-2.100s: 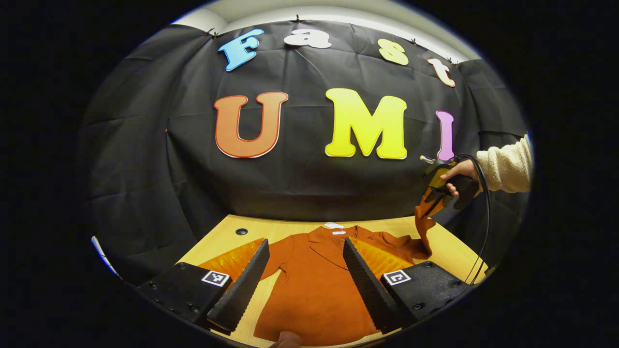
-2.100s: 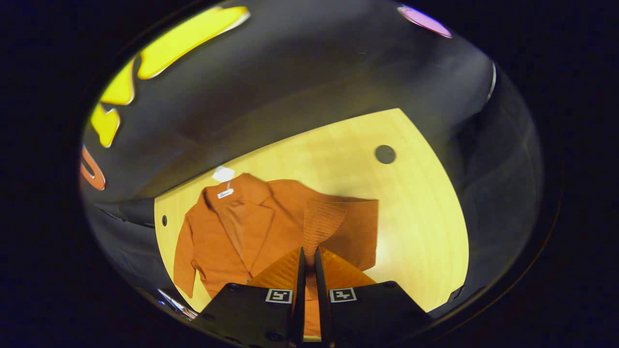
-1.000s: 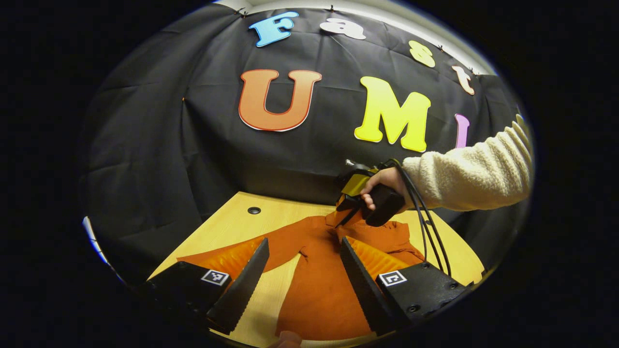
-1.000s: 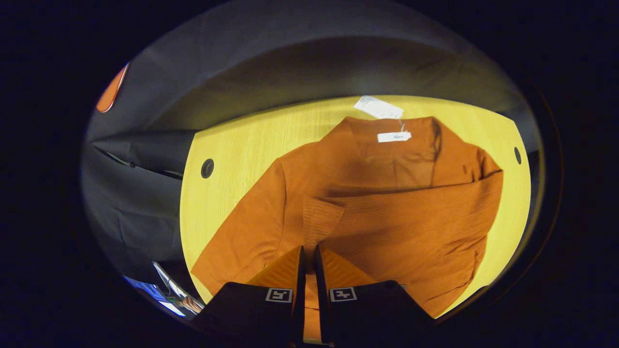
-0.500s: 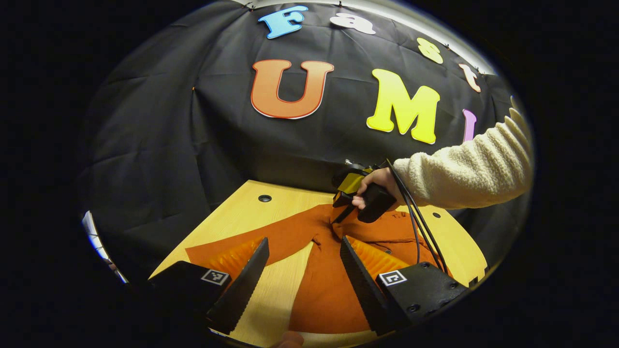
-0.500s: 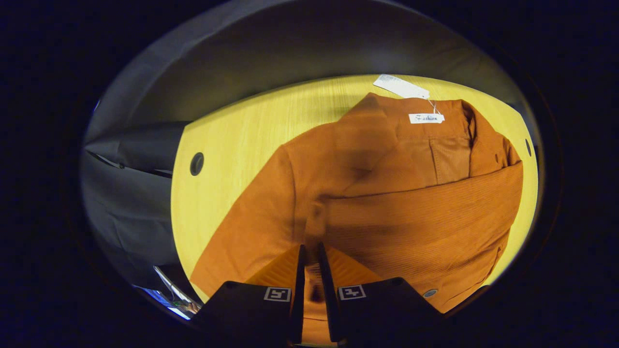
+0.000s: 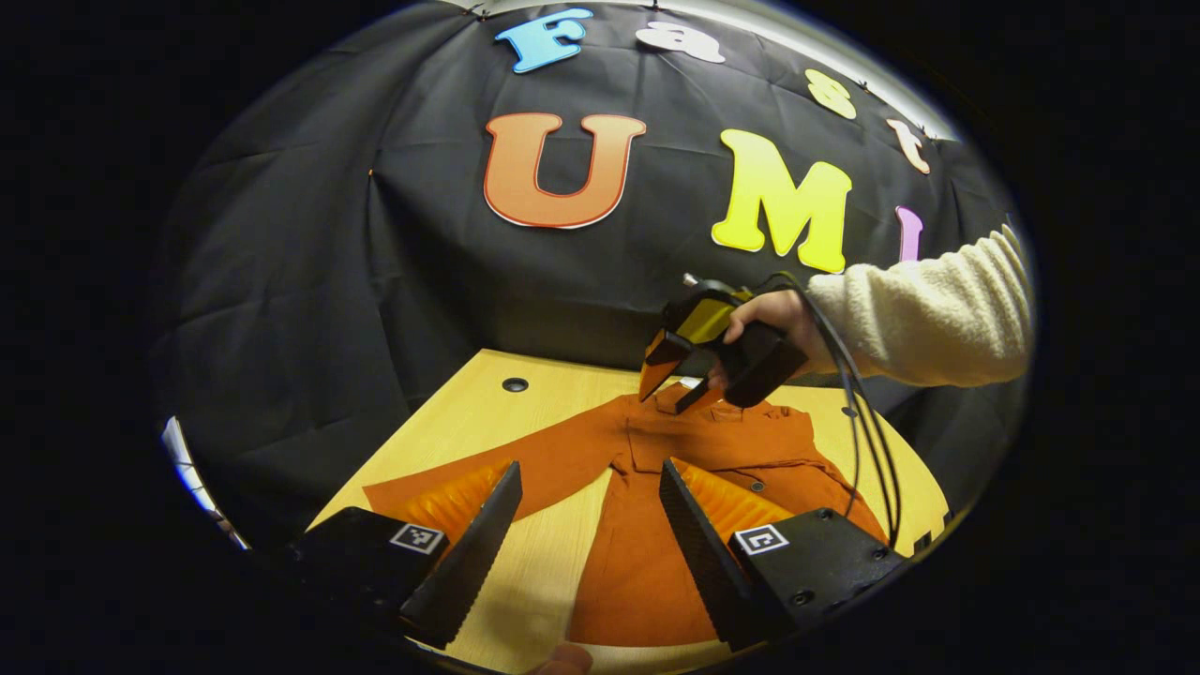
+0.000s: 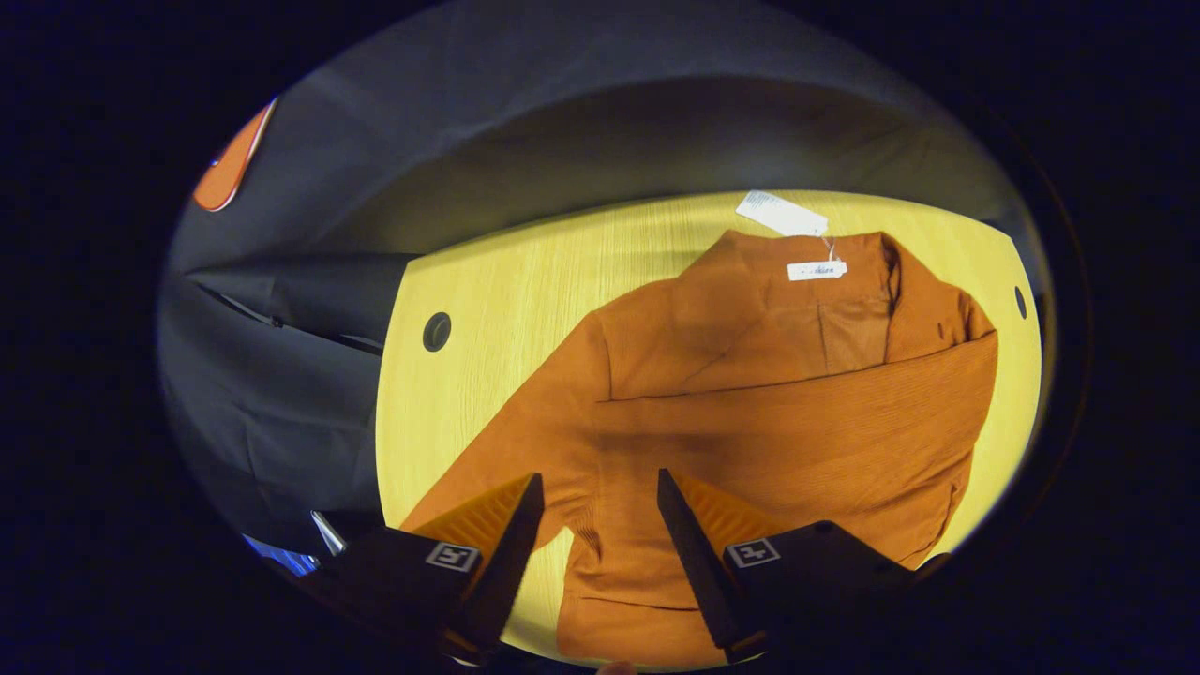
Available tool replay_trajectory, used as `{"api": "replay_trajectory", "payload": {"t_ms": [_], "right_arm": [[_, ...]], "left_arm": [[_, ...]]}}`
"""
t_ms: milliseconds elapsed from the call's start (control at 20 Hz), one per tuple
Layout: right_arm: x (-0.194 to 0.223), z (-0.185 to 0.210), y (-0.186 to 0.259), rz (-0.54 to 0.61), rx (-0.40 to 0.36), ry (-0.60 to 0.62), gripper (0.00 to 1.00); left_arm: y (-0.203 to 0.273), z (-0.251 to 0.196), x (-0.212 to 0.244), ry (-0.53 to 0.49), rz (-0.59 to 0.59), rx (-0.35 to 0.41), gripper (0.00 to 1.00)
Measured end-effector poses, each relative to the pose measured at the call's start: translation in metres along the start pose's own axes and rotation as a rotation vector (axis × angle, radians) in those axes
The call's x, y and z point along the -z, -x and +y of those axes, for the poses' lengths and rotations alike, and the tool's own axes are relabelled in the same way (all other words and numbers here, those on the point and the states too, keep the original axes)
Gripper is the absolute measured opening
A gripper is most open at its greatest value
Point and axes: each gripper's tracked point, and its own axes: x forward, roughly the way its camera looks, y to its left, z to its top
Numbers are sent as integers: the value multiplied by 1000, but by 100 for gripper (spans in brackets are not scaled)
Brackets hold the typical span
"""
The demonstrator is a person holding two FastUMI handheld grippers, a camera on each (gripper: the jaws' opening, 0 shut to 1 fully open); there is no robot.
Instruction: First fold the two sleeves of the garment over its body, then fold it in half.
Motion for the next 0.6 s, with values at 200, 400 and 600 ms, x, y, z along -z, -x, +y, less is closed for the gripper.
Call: {"api": "replay_trajectory", "payload": {"t_ms": [200,400,600], "right_arm": [[1,-30,44,-78,43,98,87],[27,-64,91,-89,47,81,97],[67,-102,132,-92,56,84,92]], "left_arm": [[-4,3,-13,-12,-25,-39,96],[-6,10,-17,-22,-24,-95,97],[-10,35,-18,27,-20,-181,96]]}}
